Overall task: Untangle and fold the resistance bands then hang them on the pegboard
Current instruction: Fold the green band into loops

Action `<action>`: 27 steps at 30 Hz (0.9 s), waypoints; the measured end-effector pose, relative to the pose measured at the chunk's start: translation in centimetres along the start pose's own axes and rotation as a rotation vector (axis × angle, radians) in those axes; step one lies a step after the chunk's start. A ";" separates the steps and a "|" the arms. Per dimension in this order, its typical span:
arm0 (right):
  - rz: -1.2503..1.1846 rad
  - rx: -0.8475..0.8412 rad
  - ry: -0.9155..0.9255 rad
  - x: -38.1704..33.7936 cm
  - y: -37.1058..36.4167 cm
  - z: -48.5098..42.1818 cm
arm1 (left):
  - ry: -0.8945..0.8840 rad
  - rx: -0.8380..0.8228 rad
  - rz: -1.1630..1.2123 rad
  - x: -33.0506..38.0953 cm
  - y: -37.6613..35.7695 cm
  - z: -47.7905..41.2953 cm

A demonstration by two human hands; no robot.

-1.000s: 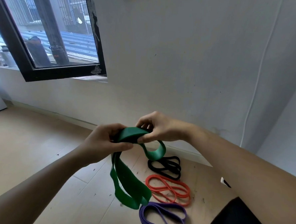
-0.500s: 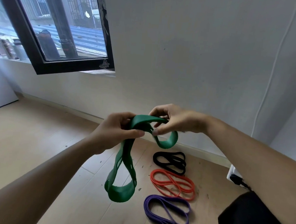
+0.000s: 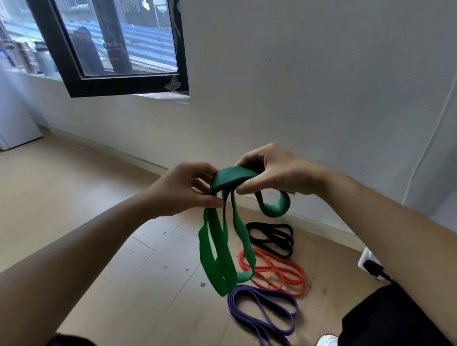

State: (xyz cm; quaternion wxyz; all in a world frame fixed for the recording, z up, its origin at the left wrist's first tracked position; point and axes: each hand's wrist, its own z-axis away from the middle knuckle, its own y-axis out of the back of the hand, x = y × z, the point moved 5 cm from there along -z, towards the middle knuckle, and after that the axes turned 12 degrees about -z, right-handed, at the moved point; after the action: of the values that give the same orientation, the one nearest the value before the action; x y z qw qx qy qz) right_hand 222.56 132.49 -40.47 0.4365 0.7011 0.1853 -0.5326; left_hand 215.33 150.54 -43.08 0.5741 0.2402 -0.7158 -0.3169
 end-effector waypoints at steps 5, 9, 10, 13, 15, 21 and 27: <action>0.148 -0.064 -0.059 0.9 0.0 0.1 | 0.024 -0.074 -0.300 -0.8 0.1 -0.3; 0.140 -0.023 -0.046 0.9 0.8 0.1 | 0.100 -0.160 -0.117 -1.9 1.0 -0.1; 0.124 -0.011 -0.043 0.9 1.0 0.1 | 0.109 -0.180 -0.082 -2.2 1.0 0.1; 0.084 -0.001 -0.052 1.2 1.3 0.2 | 0.089 -0.142 -0.104 -2.9 0.8 0.3; 0.054 0.009 -0.055 1.5 1.4 0.3 | 0.043 -0.082 -0.186 -3.2 1.1 0.0; -0.071 0.049 0.000 1.0 1.2 0.3 | 0.077 -0.181 -0.186 -4.2 -0.8 -0.2; -0.099 0.134 0.065 0.7 1.4 0.1 | 0.083 -0.127 -0.057 -3.6 -3.1 -0.7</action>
State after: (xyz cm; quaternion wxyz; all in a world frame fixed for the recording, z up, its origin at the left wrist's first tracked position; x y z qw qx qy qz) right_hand 223.78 131.48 -40.48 0.3554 0.7357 0.1979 -0.5416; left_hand 216.79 150.78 -47.65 0.6080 0.2364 -0.6628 -0.3677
